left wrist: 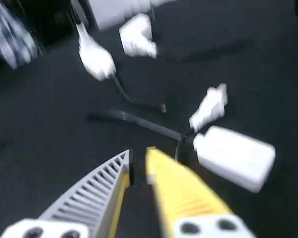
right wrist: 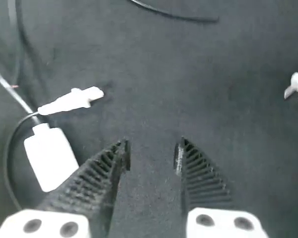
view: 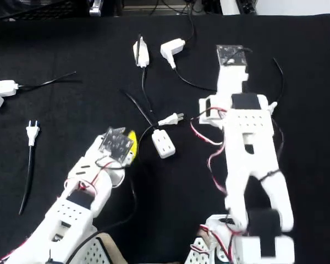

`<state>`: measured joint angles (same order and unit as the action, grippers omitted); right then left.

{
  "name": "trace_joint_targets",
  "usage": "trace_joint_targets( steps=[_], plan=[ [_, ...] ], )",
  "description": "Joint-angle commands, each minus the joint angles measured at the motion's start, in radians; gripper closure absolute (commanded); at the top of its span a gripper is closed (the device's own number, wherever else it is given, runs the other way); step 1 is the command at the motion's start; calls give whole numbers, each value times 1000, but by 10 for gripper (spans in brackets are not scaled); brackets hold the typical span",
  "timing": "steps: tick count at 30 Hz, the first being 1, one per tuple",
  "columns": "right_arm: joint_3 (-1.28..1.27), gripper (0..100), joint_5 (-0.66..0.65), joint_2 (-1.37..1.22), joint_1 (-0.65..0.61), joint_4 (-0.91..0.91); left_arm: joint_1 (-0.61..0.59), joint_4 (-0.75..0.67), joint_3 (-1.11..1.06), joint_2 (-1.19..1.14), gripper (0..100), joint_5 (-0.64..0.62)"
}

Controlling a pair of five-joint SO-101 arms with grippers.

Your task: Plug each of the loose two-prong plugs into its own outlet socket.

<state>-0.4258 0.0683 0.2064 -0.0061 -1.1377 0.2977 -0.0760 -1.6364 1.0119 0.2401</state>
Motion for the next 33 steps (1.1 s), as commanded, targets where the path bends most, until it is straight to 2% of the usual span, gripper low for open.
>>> trace_joint_targets(
  steps=[1,4,7,13,20,23,28,33],
  plan=[
    [93,838,46,-105,52,11,-2,350,213,6,795,-31],
    [166,839,89,-236,129,12,-2,331,266,-72,787,-97],
    [236,839,124,-360,213,35,2,299,349,-221,786,-95],
    [326,840,213,-538,322,95,28,299,638,-666,786,75],
    [367,840,232,-605,342,124,102,301,993,-1059,788,222],
    [372,841,227,-610,339,124,102,313,1101,-1146,790,256],
    [366,841,226,-610,334,144,104,488,1207,-1140,790,301],
    [366,841,226,-611,334,144,107,503,1262,-1138,790,301]
  ],
)
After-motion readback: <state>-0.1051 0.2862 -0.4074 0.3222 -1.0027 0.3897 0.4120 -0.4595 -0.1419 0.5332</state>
